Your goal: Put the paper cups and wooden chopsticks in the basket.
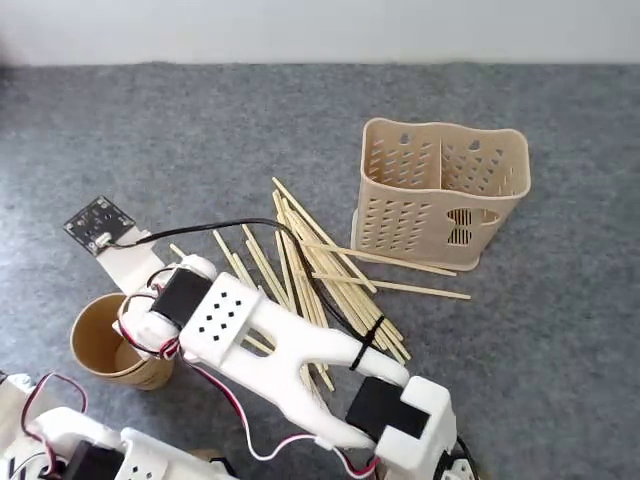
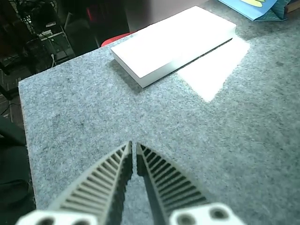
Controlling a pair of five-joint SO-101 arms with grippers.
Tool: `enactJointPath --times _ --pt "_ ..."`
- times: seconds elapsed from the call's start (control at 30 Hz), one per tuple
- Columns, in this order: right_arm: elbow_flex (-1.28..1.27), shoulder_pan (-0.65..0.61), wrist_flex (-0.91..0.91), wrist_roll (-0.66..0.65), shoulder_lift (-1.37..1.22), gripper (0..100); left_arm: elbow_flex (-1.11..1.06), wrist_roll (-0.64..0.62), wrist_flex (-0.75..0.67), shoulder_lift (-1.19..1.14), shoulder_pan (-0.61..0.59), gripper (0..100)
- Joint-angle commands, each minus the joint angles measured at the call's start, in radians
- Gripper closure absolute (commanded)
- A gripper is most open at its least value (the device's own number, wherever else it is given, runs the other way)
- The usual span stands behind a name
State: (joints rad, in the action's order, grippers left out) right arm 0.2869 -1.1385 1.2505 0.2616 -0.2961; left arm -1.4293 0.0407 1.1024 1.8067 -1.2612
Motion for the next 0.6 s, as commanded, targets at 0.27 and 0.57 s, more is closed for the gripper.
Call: enactJointPath --times 0.27,0.57 --pt "0.052 -0.002 0.068 -0.068 0.148 98.9 0.004 -0.009 0.003 0.012 -0.006 98" --pt "0.052 0.074 0.058 -0.195 0.401 99.1 0.004 -0.009 0.003 0.012 -0.006 98"
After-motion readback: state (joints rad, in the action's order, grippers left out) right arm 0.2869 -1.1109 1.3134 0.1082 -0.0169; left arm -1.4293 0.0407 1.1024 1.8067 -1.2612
